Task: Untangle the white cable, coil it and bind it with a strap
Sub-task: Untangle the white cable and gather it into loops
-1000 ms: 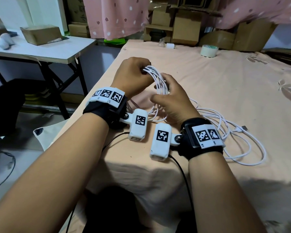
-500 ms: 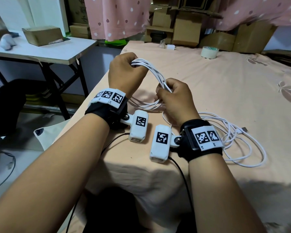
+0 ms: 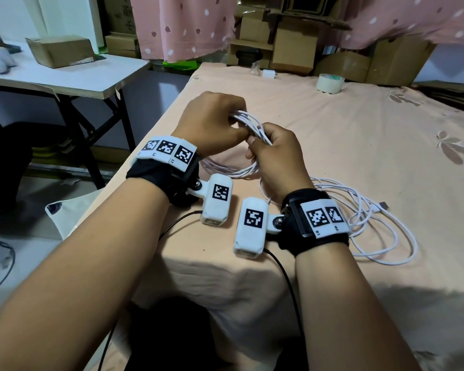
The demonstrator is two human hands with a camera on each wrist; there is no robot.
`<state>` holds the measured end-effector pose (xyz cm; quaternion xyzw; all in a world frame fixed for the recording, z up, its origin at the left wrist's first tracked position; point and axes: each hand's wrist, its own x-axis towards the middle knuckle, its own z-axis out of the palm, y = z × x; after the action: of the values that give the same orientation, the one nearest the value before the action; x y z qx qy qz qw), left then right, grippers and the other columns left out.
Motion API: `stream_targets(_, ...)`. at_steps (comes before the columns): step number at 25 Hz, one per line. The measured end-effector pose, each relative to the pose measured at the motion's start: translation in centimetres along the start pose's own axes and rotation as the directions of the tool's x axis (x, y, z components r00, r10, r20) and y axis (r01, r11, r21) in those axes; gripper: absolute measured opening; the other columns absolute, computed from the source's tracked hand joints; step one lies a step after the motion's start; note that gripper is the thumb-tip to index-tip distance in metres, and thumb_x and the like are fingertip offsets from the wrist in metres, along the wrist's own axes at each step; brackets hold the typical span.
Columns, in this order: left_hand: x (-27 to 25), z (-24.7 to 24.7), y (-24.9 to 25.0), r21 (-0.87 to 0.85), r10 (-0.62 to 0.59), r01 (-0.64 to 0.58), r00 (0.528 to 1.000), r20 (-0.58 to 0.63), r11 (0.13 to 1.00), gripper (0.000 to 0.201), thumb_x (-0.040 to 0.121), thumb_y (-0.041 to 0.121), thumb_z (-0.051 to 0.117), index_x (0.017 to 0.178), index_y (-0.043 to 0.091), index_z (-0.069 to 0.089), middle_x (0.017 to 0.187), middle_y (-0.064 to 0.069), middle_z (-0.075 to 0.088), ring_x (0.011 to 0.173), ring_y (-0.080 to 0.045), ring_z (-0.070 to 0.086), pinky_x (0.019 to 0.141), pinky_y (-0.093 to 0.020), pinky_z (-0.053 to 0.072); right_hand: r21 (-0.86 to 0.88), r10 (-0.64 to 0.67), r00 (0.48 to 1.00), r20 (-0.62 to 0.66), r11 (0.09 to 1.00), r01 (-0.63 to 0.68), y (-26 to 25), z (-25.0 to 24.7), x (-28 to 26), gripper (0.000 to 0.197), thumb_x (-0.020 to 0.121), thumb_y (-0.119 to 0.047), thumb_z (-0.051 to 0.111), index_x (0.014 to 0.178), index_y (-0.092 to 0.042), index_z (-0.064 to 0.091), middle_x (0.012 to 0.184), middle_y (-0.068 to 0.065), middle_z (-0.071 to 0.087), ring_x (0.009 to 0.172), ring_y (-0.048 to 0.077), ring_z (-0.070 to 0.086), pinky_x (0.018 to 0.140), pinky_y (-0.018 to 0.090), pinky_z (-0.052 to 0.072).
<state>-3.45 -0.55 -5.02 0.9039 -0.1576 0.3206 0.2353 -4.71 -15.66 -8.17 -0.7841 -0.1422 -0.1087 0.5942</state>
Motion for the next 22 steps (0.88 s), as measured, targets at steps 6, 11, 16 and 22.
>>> stream_targets(6,-0.3,-0.5,0.3,0.008,-0.27,0.274,0.952,-0.143,0.962,0.038,0.077,0.033,0.058,0.053,0.008,0.043,0.047,-0.007,0.031,0.056,-0.029,0.029,0.049,-0.034,0.023,0.093,-0.051,0.991,-0.125,0.994,0.063,-1.1,-0.9,-0.4,0.024,0.081,-0.043,0.064,0.085,-0.021,0.072,0.078,-0.012,0.068,0.081,0.015,0.062,0.078,0.036,0.048)
stream_targets(11,-0.3,-0.9,-0.2,-0.051,-0.454,0.454,0.868,-0.202,0.89,0.039,0.076,0.03,0.055,0.055,0.008,0.03,0.054,-0.009,0.02,0.065,-0.027,0.019,0.05,-0.036,0.016,0.045,0.003,0.966,-0.258,0.999,0.009,-0.7,-1.3,-0.3,0.02,0.08,-0.044,0.059,0.082,-0.026,0.067,0.093,-0.003,0.068,0.087,0.014,0.06,0.083,0.037,0.049)
stream_targets(16,-0.3,-0.8,-0.4,-0.084,-0.506,0.5,0.836,-0.211,0.862,0.036,0.074,0.03,0.055,0.056,0.007,0.033,0.054,-0.009,0.023,0.065,-0.027,0.021,0.049,-0.033,0.017,-0.052,0.0,0.986,-0.168,0.999,-0.009,-0.3,-1.3,-0.2,0.029,0.085,-0.035,0.061,0.068,-0.013,0.057,0.058,-0.006,0.047,0.064,0.017,0.042,0.064,0.034,0.036)
stream_targets(22,-0.4,-0.6,-0.7,-0.161,-0.527,0.502,0.822,-0.216,0.85,0.038,0.073,0.033,0.057,0.055,0.007,0.036,0.058,-0.019,0.035,0.065,-0.027,0.022,0.051,-0.033,0.021,-0.103,0.017,0.989,-0.144,0.994,-0.032,0.0,-1.1,-0.1,0.026,0.085,-0.032,0.061,0.067,-0.014,0.06,0.063,0.006,0.056,0.066,0.026,0.047,0.063,0.034,0.038)
